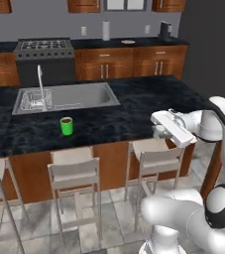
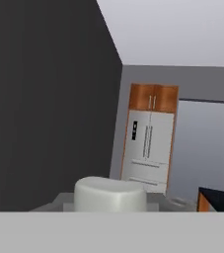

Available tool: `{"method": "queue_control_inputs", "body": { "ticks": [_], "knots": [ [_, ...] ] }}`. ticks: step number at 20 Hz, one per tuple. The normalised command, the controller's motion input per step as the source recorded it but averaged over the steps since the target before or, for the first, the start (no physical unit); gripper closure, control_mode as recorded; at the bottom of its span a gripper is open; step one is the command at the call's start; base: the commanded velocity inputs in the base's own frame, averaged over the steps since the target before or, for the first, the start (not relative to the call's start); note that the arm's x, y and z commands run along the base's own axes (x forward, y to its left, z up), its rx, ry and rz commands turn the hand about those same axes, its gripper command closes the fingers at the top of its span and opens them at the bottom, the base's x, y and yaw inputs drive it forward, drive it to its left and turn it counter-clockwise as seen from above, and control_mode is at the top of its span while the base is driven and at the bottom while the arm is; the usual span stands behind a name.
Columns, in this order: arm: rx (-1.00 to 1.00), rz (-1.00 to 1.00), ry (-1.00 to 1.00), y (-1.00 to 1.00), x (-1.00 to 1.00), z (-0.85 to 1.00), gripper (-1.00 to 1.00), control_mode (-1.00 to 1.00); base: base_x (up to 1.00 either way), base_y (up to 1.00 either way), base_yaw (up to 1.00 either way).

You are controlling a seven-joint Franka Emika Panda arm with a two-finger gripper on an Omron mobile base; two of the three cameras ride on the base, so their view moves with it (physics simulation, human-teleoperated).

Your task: Pick up the marshmallow and place it in the cup of hot chocolate on the dining counter.

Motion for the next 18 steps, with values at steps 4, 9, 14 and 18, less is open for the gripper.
{"method": "queue_control_inputs", "body": {
  "ticks": [4,9,14,18],
  "knots": [
    [0.0,0.0,0.0,0.0,0.0,0.0,1.0,1.0,0.13,1.0,-0.25],
    [0.0,0.0,0.0,0.0,0.0,0.0,1.0,1.0,0.68,0.84,-0.12],
    [0.0,0.0,0.0,0.0,0.0,0.0,1.0,1.0,0.8,0.53,0.0],
    [0.0,0.0,0.0,0.0,0.0,0.0,1.0,1.0,0.78,0.15,0.0]
  ]
}}
